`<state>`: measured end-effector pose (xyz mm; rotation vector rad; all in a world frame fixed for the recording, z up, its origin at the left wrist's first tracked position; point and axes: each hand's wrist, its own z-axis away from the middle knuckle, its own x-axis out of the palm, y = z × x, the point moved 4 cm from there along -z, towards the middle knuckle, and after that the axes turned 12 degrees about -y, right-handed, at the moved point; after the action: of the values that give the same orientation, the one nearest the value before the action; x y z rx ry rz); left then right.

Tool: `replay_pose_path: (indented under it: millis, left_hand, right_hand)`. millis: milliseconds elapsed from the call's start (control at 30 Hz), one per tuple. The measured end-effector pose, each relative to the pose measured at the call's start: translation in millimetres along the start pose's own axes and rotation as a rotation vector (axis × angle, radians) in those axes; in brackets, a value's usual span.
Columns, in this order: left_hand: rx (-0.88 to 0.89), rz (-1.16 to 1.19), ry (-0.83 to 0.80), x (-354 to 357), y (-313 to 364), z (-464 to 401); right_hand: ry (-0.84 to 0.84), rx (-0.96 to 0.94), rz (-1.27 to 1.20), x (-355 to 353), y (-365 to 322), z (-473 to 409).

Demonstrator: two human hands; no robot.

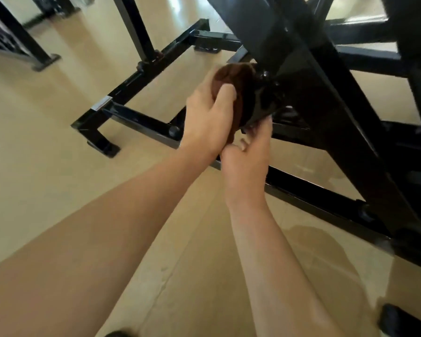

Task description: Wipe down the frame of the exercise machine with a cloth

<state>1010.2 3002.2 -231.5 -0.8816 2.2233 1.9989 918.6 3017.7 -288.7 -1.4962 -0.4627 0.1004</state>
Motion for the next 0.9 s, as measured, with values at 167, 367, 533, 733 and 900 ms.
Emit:
replay_pose_path:
  millis: [167, 367, 533, 733, 900]
  left_hand:
    - [-0.021, -0.012, -0.091, -15, -46, -8]
    - [-0.240, -0.145, -0.192, -58, -145, -19]
    - [-0.227, -0.217, -0.352, -72, -170, -33]
    - [0.222, -0.050, -0.522, -61, -121, -19]
    - [0.265, -0.078, -0.505, -61, -139, -28]
  right_hand:
    - [0.005, -0.019, 0.056, 4, 12, 1]
    - [0.208, 0.103, 0.378, 17, 9, 0]
    - [0.420, 0.017, 0.812, 37, -11, 18]
    - [0.360, -0.319, 1.201, 91, -34, -9]
    - [0.029, -0.148, 1.769, 97, -19, -60]
